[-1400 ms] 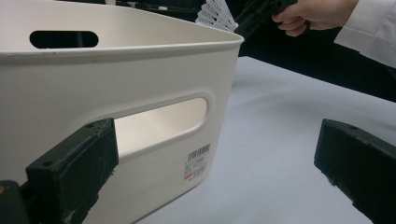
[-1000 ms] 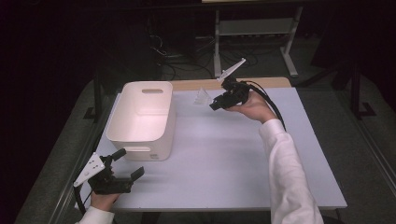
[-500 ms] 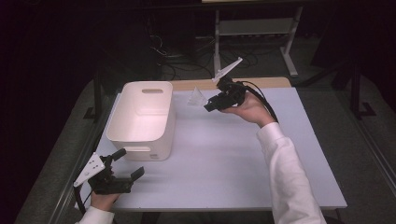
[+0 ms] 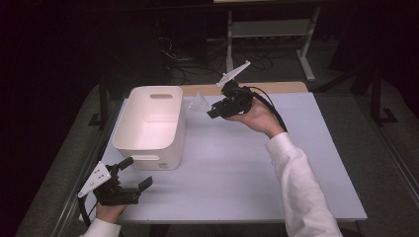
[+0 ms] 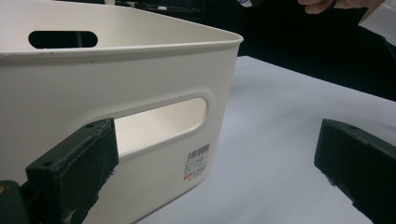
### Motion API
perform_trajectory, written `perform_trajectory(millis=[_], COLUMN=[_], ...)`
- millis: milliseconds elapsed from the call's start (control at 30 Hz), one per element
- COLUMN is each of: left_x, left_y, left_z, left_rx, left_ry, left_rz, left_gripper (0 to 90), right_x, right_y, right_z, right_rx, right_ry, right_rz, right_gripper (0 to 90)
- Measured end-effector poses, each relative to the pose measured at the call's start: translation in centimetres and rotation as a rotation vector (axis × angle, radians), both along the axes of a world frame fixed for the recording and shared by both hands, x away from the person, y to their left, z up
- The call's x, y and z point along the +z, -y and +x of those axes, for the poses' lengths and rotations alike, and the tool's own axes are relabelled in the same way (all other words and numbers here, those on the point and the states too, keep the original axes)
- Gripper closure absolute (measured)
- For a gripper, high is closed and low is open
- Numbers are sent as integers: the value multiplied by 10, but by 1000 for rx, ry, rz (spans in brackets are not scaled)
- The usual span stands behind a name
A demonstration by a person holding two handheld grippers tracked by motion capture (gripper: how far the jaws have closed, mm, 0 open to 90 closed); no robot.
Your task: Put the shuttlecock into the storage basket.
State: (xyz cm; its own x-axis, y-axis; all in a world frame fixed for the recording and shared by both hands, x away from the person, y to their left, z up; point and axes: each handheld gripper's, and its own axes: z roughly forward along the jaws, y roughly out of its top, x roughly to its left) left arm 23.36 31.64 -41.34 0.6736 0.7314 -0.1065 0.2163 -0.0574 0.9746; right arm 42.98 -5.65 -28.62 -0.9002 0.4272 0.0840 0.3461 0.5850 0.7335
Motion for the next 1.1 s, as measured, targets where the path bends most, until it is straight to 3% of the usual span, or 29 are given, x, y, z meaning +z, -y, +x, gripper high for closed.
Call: perform_trajectory(millis=[167, 267, 333, 667, 1100], left_x=[0, 0, 0, 0, 1], left_y=[0, 2, 0, 0, -1], left_z=[0, -1, 0, -1, -1], left_rx=[-2, 3, 0, 2, 0], left_ry=[1, -1, -1, 0, 1], left_rz=[-2, -28, -2, -1, 4], left_gripper=[0, 0, 0, 0, 0], right_x=[5, 9, 11, 22, 21], right_y=[-10, -15, -19, -39, -60], right_z=[-2, -3, -5, -12, -17], right_rx=[-1, 4, 11, 53, 105], right_ry=[10, 13, 12, 48, 39], right_rz=[1, 15, 19, 11, 24], right_gripper=[632, 632, 633, 632, 632])
